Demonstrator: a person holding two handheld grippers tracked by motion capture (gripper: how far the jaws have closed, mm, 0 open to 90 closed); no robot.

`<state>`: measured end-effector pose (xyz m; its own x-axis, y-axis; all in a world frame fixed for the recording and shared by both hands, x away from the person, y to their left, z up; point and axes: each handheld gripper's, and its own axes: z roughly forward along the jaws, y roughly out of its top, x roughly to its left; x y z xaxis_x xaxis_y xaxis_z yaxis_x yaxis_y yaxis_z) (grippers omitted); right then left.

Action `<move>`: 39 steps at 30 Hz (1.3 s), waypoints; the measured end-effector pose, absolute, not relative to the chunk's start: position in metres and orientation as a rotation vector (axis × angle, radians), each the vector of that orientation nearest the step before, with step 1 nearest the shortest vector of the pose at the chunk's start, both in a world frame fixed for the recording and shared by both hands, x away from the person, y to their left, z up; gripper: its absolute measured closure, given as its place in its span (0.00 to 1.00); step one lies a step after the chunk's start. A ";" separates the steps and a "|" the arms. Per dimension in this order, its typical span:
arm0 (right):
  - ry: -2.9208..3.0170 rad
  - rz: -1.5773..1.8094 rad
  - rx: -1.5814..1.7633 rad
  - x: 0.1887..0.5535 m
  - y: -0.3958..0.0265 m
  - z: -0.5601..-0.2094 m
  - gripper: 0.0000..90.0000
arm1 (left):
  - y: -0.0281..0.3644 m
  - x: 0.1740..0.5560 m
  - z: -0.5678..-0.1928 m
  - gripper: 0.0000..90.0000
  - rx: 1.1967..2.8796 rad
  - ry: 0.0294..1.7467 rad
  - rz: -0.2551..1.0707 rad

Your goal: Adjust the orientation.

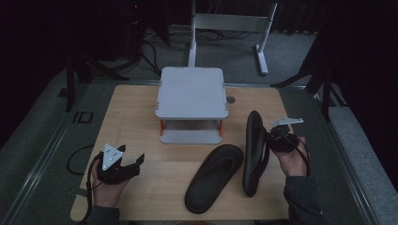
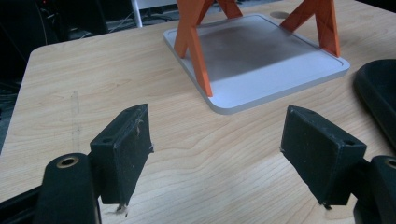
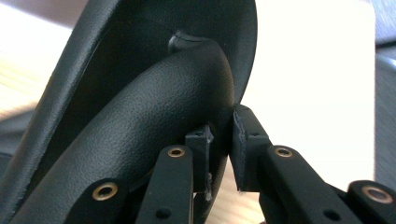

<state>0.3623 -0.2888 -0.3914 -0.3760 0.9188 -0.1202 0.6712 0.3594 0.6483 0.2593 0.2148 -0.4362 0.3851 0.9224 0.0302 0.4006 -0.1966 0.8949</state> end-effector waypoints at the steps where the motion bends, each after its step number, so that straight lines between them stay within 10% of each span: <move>1: 2.169 0.669 1.388 0.364 -0.289 -0.395 0.88 | 0.215 0.260 -0.437 0.27 1.775 1.160 0.753; 15: 2.271 0.473 1.447 0.391 -0.284 -0.415 0.71 | 0.211 0.261 -0.440 0.27 1.791 1.155 0.741; 31: 2.331 0.580 1.186 0.401 -0.287 -0.363 0.53 | 0.201 0.266 -0.445 0.27 1.808 1.131 0.715; 39: 2.371 0.660 1.249 0.394 -0.300 -0.402 0.51 | 0.164 0.273 -0.447 0.27 1.880 1.014 0.625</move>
<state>0.3938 -0.3000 -0.4019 -0.5332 0.8386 -0.1112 0.6607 0.4949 0.5644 0.2725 0.1637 -0.4474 0.5388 0.8422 0.0207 0.3967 -0.2753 0.8757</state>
